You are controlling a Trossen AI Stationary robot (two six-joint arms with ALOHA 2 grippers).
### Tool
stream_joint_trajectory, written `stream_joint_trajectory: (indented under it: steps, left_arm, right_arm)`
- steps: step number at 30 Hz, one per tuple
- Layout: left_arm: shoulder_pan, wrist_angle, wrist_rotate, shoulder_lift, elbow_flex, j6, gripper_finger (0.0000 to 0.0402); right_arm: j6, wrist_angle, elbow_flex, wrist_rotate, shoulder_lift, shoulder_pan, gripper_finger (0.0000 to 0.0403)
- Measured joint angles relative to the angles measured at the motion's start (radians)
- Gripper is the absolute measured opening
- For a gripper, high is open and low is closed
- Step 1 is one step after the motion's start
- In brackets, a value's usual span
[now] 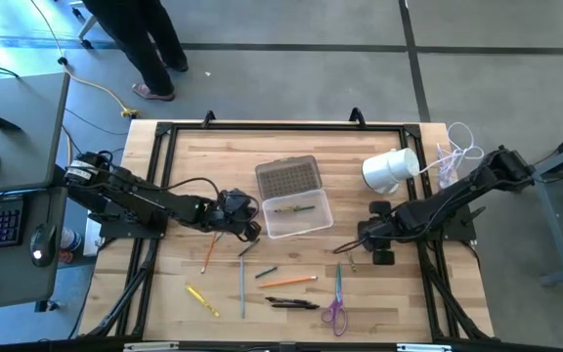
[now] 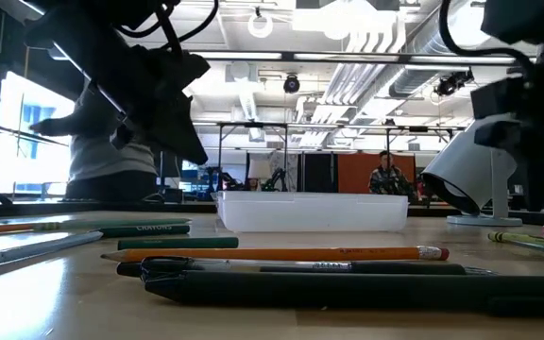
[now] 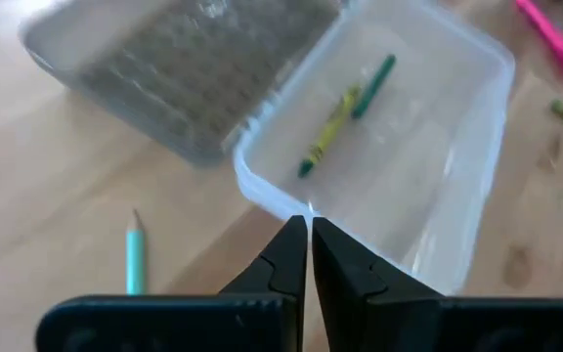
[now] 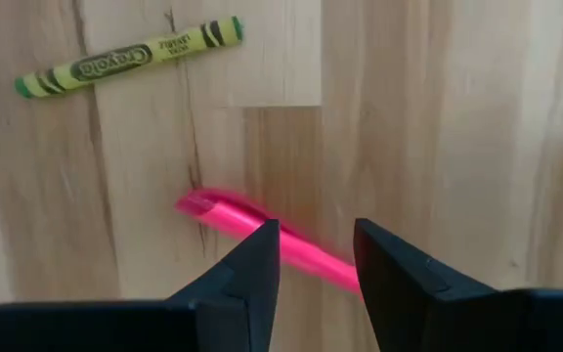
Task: Pick & place school supplies into a supply box
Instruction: Put the pink pen into the gray supply box
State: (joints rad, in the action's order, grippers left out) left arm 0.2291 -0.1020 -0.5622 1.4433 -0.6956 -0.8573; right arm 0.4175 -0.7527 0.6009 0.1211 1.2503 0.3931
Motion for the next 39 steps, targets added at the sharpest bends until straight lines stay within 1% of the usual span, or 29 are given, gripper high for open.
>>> stream_joint_trajectory:
  steps: [2, 3, 5, 7, 9, 12, 14, 16, 19, 24, 26, 28, 32, 34, 37, 39]
  left_arm:
    - [0.000, -0.001, -0.035, 0.000, 0.000, 0.025, 0.0055]
    - [0.000, -0.002, -0.045, 0.000, 0.000, 0.049, 0.0052]
    - [-0.001, -0.002, -0.051, 0.000, 0.000, 0.097, 0.0047]
    - [-0.001, -0.001, -0.051, 0.000, 0.000, 0.127, 0.0041]
    - [-0.001, -0.001, -0.051, 0.000, 0.000, 0.142, 0.0036]
    - [-0.001, 0.000, -0.053, 0.000, 0.000, 0.150, 0.0033]
    - [-0.001, 0.000, -0.055, 0.000, 0.000, 0.150, 0.0036]
    - [-0.001, 0.001, -0.058, 0.000, 0.000, 0.156, 0.0042]
    - [-0.001, 0.007, -0.059, 0.000, 0.000, 0.194, 0.0050]
    - [-0.001, 0.027, -0.059, 0.000, 0.000, 0.233, 0.0049]
    - [-0.001, 0.048, -0.060, 0.000, 0.000, 0.251, 0.0045]
    - [-0.001, 0.063, -0.060, 0.000, 0.000, 0.269, 0.0040]
    - [-0.001, 0.091, -0.060, 0.000, 0.000, 0.300, 0.0035]
    - [-0.001, 0.109, -0.061, 0.000, 0.000, 0.308, 0.0037]
    - [-0.001, 0.135, -0.060, 0.000, 0.000, 0.311, 0.0044]
    - [-0.001, 0.154, -0.061, 0.000, 0.000, 0.312, 0.0047]
  right_arm:
    - [-0.001, 0.047, -0.030, -0.010, 0.000, 0.000, 0.0119]
    - [0.004, 0.066, -0.043, -0.032, 0.000, 0.000, 0.0119]
    - [0.009, 0.095, -0.070, -0.086, 0.000, 0.000, 0.0119]
    - [0.010, 0.117, -0.089, -0.113, -0.004, 0.003, 0.0119]
    - [-0.002, 0.124, -0.097, -0.107, -0.004, 0.007, 0.0119]
    - [-0.083, 0.134, -0.097, -0.080, -0.002, 0.007, 0.0119]
    - [-0.122, 0.145, -0.101, -0.098, 0.004, 0.007, 0.0119]
    - [-0.130, 0.169, -0.116, -0.127, -0.002, 0.007, 0.0119]
    - [-0.131, 0.231, -0.157, -0.140, -0.008, 0.006, 0.0119]
    - [-0.082, 0.255, -0.183, -0.094, -0.009, 0.009, 0.0117]
    - [-0.056, 0.257, -0.183, -0.088, -0.009, 0.007, 0.0108]
    - [-0.023, 0.266, -0.183, -0.079, -0.008, 0.008, 0.0089]
    - [0.078, 0.322, -0.188, -0.056, -0.008, 0.007, 0.0028]
    - [0.119, 0.379, -0.194, -0.041, -0.020, 0.007, 0.0013]
    - [0.162, 0.542, -0.198, 0.018, -0.043, 0.005, 0.0026]
    - [0.133, 0.692, -0.195, 0.084, -0.065, 0.005, 0.0033]
